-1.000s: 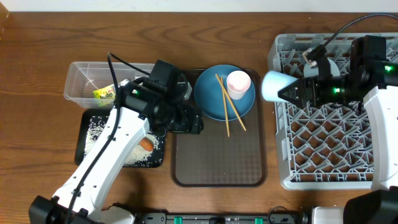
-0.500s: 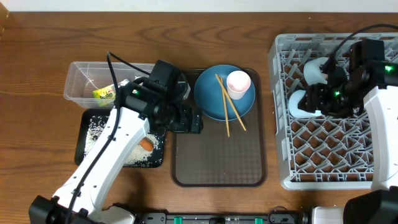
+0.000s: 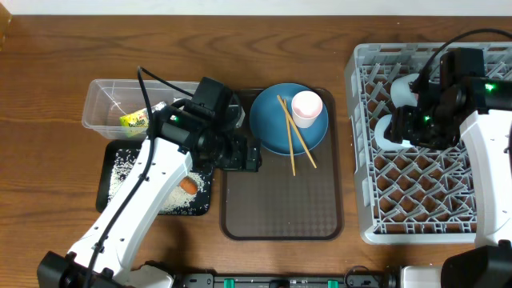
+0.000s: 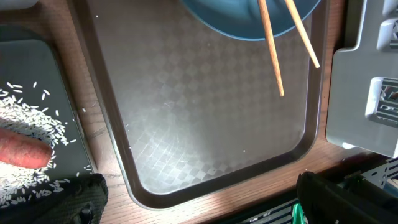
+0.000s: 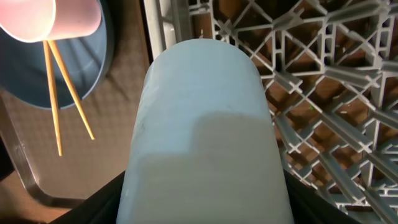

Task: Sort waste into correct bins and load items into the dishwasher rack
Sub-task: 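Lower the light-blue cup upside down into the rack and open, then move the left gripper to the pink cup on the teal plate, then grasp the pink cup rim with the left gripper and lift it, then carry the pink cup right and move the right gripper toward it, then grasp the pink cup with the right gripper and release the left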

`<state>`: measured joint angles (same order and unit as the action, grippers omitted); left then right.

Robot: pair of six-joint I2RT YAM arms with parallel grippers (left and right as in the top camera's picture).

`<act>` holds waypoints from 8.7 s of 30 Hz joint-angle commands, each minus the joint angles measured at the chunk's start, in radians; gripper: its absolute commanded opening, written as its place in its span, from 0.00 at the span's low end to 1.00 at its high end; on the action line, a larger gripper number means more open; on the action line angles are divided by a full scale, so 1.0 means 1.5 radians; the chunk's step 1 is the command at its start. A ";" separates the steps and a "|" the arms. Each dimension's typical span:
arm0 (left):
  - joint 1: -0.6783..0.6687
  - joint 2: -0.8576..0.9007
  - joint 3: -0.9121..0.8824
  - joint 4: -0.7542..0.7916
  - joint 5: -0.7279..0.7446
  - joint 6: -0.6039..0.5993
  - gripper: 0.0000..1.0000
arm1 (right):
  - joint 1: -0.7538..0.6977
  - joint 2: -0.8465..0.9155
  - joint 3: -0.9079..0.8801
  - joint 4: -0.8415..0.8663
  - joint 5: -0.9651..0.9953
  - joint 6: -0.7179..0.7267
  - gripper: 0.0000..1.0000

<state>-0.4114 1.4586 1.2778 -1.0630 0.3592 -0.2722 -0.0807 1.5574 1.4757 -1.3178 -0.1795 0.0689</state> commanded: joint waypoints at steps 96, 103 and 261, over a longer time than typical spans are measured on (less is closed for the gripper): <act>0.000 0.003 -0.003 -0.001 -0.009 0.004 0.99 | 0.015 -0.005 -0.076 0.009 -0.008 0.067 0.99; 0.000 0.003 -0.003 0.046 -0.007 0.003 0.99 | 0.015 -0.005 -0.077 -0.007 -0.008 0.111 0.99; 0.101 -0.012 -0.003 0.350 0.621 -0.128 0.06 | 0.123 -0.005 -0.075 -0.239 -0.760 -0.870 0.99</act>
<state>-0.2577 1.4437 1.2720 -0.5262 1.2942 -0.4808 0.0978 1.5574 1.3445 -1.6871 -1.3033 -1.2385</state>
